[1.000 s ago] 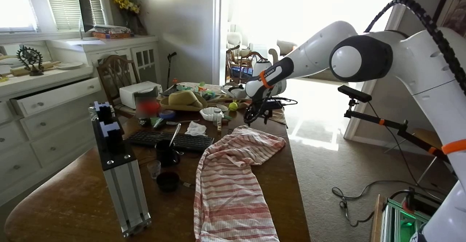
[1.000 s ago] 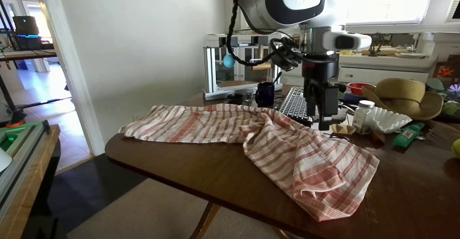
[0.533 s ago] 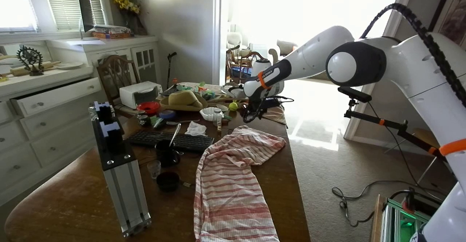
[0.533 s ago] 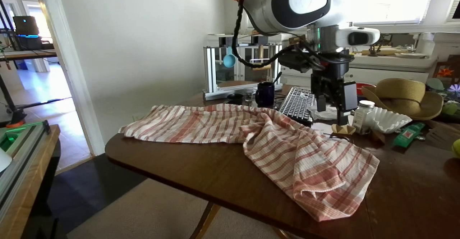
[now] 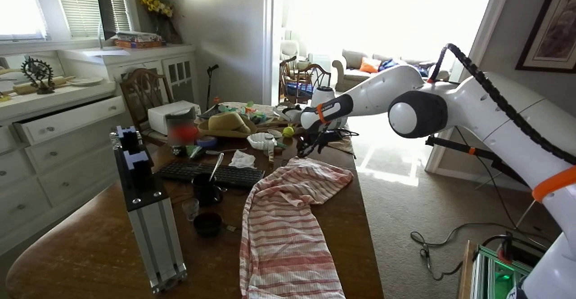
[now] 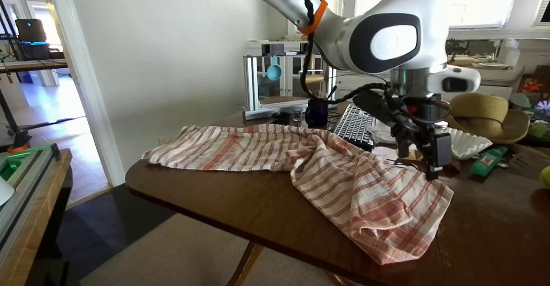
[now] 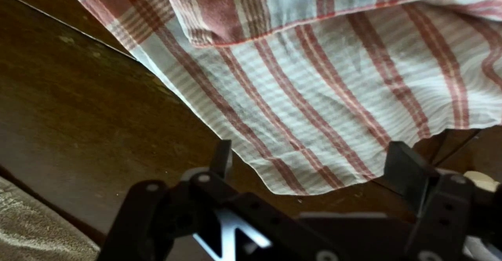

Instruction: Move the tablecloth forwards

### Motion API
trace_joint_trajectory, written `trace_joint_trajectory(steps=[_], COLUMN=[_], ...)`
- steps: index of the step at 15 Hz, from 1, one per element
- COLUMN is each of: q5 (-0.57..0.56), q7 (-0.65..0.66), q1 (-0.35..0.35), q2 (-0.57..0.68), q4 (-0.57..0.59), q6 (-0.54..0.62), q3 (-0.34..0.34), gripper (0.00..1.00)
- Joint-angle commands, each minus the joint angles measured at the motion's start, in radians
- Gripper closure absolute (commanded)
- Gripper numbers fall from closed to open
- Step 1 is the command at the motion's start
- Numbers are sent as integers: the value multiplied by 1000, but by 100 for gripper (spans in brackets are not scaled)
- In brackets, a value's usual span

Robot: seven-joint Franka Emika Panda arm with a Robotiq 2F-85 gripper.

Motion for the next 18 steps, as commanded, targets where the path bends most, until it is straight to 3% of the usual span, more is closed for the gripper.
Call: trace_joint_trajectory(steps=[1, 7, 13, 18], q5=[42, 33, 19, 7], q7=[29, 71, 117, 146], q1=[-43, -50, -18, -10], q2=[155, 304, 358, 393], q4=[238, 467, 528, 572], q6=[-68, -88, -84, -114], q3=[27, 27, -2, -22], gripper=[0, 0, 7, 57])
